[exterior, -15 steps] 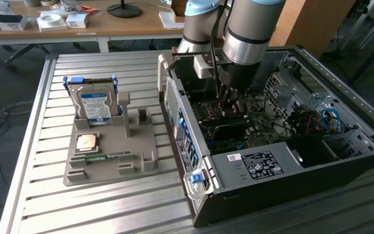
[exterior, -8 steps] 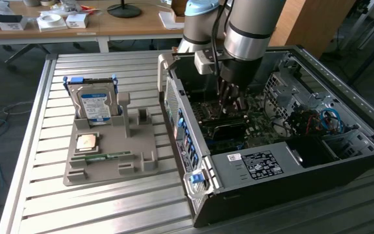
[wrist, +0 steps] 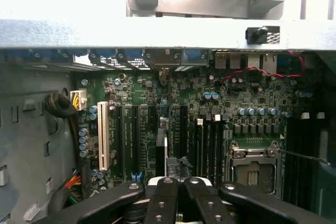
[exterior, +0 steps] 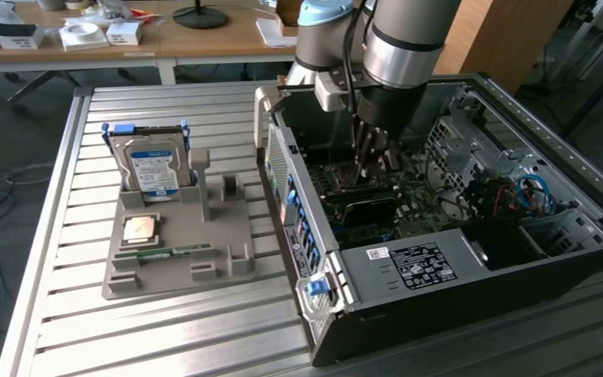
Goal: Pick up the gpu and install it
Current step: 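Press down on the gpu until it lock into place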
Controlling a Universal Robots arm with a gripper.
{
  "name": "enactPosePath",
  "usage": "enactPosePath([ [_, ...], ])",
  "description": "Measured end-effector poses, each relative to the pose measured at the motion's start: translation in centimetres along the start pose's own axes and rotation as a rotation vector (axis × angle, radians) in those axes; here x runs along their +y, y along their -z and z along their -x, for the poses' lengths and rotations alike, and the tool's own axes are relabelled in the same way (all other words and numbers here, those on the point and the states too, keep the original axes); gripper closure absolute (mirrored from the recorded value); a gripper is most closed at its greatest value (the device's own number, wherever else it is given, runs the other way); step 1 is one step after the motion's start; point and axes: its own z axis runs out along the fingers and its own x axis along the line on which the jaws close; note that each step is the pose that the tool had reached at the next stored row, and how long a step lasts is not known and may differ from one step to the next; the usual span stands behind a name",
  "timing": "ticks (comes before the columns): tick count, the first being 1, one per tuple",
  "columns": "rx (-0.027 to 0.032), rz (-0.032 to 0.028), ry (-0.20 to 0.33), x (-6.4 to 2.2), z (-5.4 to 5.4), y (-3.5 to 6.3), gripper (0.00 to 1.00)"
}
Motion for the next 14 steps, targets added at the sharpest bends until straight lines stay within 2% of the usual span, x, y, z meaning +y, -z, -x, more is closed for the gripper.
enactPosePath([
  [7,0.0,0.0,0.0,-0.02,0.02,0.91,0.89],
  [14,0.0,0.0,0.0,-0.03,0.02,1.0,0.89],
])
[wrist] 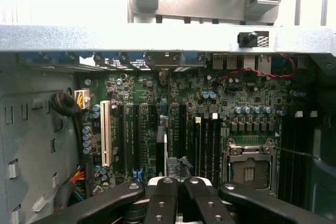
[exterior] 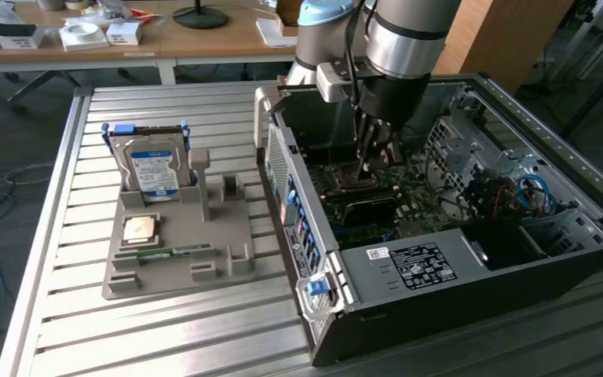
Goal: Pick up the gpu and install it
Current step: 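Press down on the gpu until it lock into place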
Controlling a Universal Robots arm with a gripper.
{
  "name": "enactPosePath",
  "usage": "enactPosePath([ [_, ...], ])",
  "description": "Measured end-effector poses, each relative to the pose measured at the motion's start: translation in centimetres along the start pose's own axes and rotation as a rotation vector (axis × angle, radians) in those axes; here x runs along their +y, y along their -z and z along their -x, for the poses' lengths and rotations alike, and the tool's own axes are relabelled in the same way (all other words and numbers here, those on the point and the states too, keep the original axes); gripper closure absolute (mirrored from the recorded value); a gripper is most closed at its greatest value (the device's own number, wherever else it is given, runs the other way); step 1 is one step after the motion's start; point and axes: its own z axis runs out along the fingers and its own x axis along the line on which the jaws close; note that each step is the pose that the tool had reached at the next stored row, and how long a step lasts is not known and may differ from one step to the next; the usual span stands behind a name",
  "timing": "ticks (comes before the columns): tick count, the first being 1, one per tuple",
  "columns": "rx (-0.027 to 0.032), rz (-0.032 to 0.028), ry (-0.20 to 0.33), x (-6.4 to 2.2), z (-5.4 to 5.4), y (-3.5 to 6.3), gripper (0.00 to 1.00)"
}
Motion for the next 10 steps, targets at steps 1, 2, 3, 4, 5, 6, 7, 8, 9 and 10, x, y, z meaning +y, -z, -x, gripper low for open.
enactPosePath([
  [1,0.0,0.0,0.0,-0.01,0.0,0.0,0.89],
  [2,0.0001,0.0001,0.0,-0.03,0.0,0.0,0.89],
  [3,0.0001,0.0,0.0,-0.06,0.0,0.0,0.89],
  [4,0.0,0.0,0.0,-0.08,0.0,0.0,0.89],
  [5,-0.0001,0.0,0.0,-0.08,0.0,0.0,0.89],
  [6,0.0,0.0,0.0,-0.08,0.0,0.0,0.89],
  [7,0.0,0.0,0.0,-0.09,0.0,0.0,0.89],
  [8,0.0,0.0001,0.0,-0.09,0.0,0.0,0.89],
  [9,0.0,0.0,0.0,-0.09,0.0,0.0,0.89],
  [10,0.0,0.0,0.0,-0.09,0.0,0.0,0.89],
])
